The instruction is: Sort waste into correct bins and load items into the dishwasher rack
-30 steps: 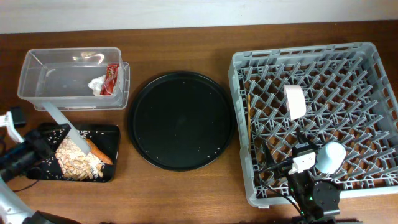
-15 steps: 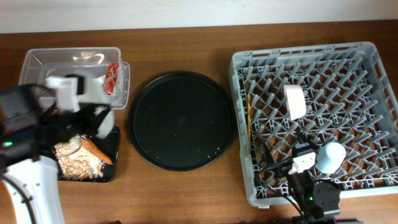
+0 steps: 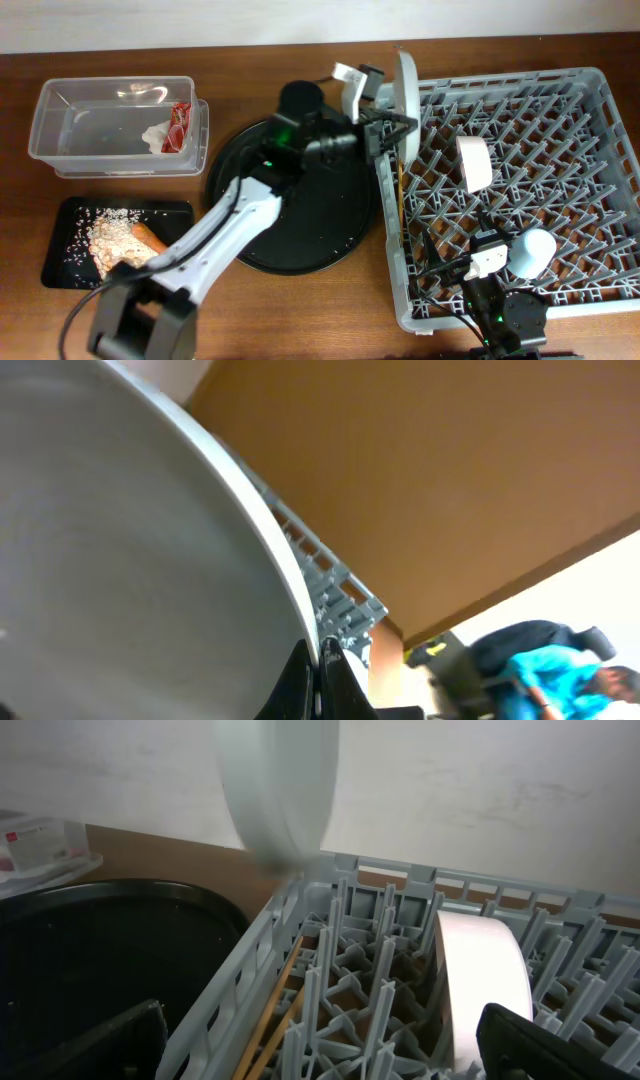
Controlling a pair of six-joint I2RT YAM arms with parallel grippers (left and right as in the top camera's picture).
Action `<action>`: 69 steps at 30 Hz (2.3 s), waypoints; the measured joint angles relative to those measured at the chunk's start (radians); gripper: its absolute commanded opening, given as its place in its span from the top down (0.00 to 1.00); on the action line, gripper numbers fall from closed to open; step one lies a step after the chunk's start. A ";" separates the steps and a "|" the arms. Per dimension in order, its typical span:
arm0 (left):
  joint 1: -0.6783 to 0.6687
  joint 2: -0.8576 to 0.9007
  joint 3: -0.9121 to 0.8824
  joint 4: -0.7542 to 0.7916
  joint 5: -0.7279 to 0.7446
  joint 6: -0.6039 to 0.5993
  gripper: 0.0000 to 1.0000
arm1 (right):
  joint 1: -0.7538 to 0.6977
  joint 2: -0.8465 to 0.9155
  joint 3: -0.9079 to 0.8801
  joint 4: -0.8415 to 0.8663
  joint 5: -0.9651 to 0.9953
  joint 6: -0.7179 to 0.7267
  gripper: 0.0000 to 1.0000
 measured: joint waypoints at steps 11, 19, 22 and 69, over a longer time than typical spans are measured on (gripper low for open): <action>0.017 0.102 0.002 -0.042 0.047 -0.090 0.01 | 0.000 0.000 0.000 0.000 0.000 0.000 0.02; 0.205 -0.257 -0.005 -0.771 -0.179 0.227 0.01 | 0.000 0.002 0.000 0.001 0.000 0.000 0.02; 0.214 -0.504 0.004 -0.896 -0.398 0.267 0.01 | 0.000 0.002 0.000 0.000 0.000 0.000 0.02; 0.426 -1.726 -1.269 -0.368 -0.743 0.806 0.01 | -0.001 0.001 0.000 0.000 0.000 0.000 0.02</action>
